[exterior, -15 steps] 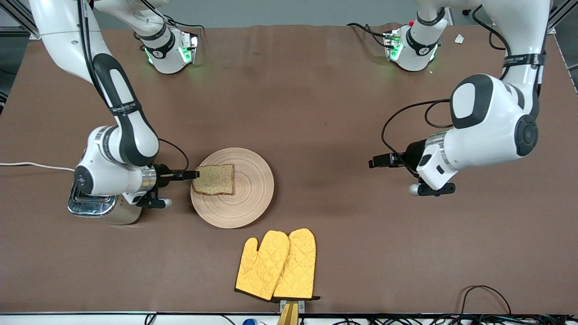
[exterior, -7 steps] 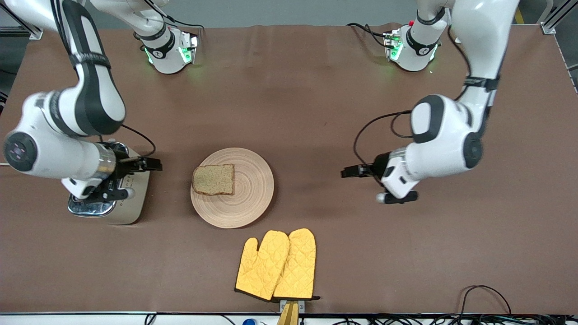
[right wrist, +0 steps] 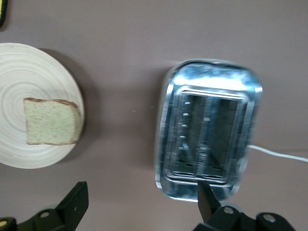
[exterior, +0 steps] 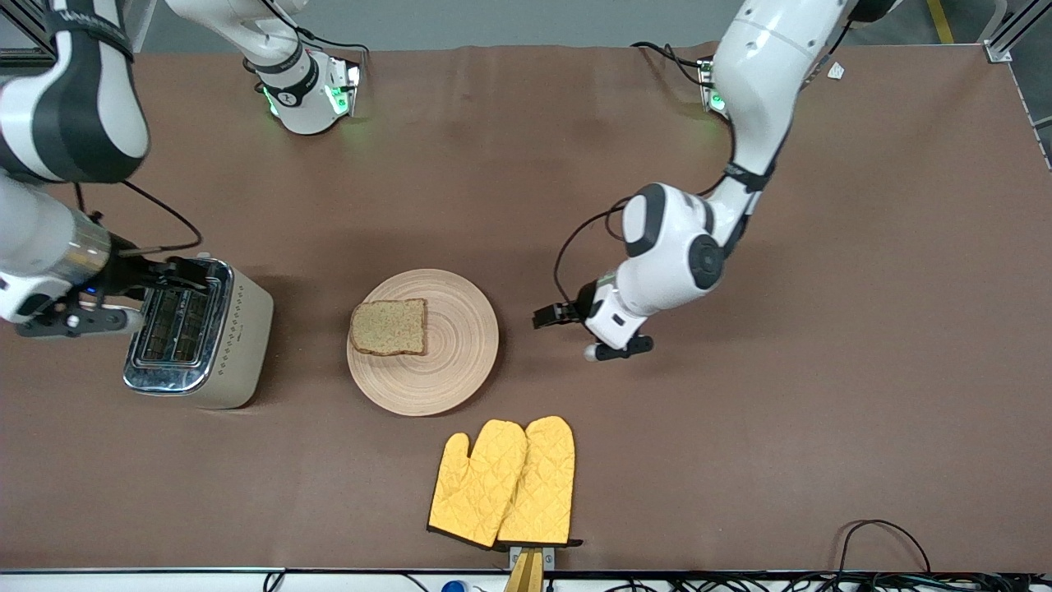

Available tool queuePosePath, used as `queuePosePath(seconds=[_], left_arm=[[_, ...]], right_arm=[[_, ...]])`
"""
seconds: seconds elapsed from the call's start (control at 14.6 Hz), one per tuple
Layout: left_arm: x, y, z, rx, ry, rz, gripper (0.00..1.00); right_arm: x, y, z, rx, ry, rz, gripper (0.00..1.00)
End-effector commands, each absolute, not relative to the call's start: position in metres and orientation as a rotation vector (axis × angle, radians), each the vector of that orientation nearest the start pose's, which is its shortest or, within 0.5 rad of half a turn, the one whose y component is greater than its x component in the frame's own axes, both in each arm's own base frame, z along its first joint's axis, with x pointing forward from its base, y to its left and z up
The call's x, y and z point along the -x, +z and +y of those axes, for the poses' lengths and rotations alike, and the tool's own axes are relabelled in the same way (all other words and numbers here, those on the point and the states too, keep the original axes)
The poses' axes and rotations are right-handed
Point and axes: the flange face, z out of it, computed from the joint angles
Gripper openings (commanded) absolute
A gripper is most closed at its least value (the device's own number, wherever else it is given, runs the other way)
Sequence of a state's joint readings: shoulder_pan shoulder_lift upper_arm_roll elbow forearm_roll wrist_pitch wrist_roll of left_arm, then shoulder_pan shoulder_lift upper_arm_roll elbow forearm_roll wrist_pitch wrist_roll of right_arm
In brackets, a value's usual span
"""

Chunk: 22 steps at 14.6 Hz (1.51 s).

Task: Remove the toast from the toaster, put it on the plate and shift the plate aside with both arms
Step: 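Retract the right gripper while the left gripper reaches the plate rim, then grip the plate rim with the left gripper and slide it sideways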

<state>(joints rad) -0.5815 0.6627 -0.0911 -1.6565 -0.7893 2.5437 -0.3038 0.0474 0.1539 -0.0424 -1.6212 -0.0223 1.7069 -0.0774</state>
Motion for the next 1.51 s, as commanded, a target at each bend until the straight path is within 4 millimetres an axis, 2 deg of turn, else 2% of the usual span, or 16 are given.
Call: queuePosePath(seconds=[0.0,0.14,0.27,0.48,0.62,0.69,0.76,0.82,0.89,0.96,1.03,1.1,1.17,1.44], left_arm=[[-0.555,0.218,-0.480,-2.420,-0.109,0.401,0.99],[-0.554,0.202,-0.504,-2.391,-0.090,0.407,0.99],[-0.556,0.188,-0.517,-2.383,-0.070,0.396,0.99],[-0.554,0.170,-0.530,-2.383,-0.033,0.349,0.99],[-0.552,0.167,-0.532,-2.379,-0.032,0.349,0.97],[-0.551,0.169,-0.533,-2.379,-0.029,0.341,0.91],[-0.549,0.168,-0.534,-2.383,-0.025,0.320,0.82],[-0.545,0.165,-0.537,-2.392,-0.015,0.278,0.64],[-0.544,0.164,-0.537,-2.397,0.013,0.257,0.41],[-0.546,0.165,-0.535,-2.396,0.047,0.262,0.26],[-0.547,0.165,-0.534,-2.398,0.058,0.255,0.21],[-0.547,0.164,-0.534,-2.402,0.067,0.234,0.06],[-0.546,0.164,-0.534,-2.403,0.077,0.210,0.02],[-0.554,0.173,-0.530,-2.398,0.114,0.155,0.01]], right_arm=[[-0.584,0.561,-0.030,3.188,0.096,-0.094,1.00],[-0.570,0.580,-0.054,3.166,0.118,0.012,1.00],[-0.552,0.606,-0.058,3.159,0.078,0.062,1.00],[-0.531,0.628,-0.048,3.156,0.075,0.057,1.00],[-0.523,0.629,-0.036,3.138,0.075,0.082,1.00],[-0.521,0.630,-0.029,3.137,0.072,0.082,1.00],[-0.520,0.632,-0.027,3.137,0.075,0.075,1.00],[-0.519,0.631,-0.024,3.137,0.082,0.065,1.00],[-0.519,0.632,-0.020,3.138,0.075,0.055,1.00],[-0.520,0.632,-0.020,3.138,0.070,0.050,1.00],[-0.521,0.632,-0.020,3.138,0.067,0.050,1.00],[-0.521,0.631,-0.020,3.138,0.067,0.050,1.00],[-0.521,0.632,-0.020,3.138,0.065,0.050,1.00],[-0.523,0.631,-0.020,3.138,0.058,0.050,1.00]])
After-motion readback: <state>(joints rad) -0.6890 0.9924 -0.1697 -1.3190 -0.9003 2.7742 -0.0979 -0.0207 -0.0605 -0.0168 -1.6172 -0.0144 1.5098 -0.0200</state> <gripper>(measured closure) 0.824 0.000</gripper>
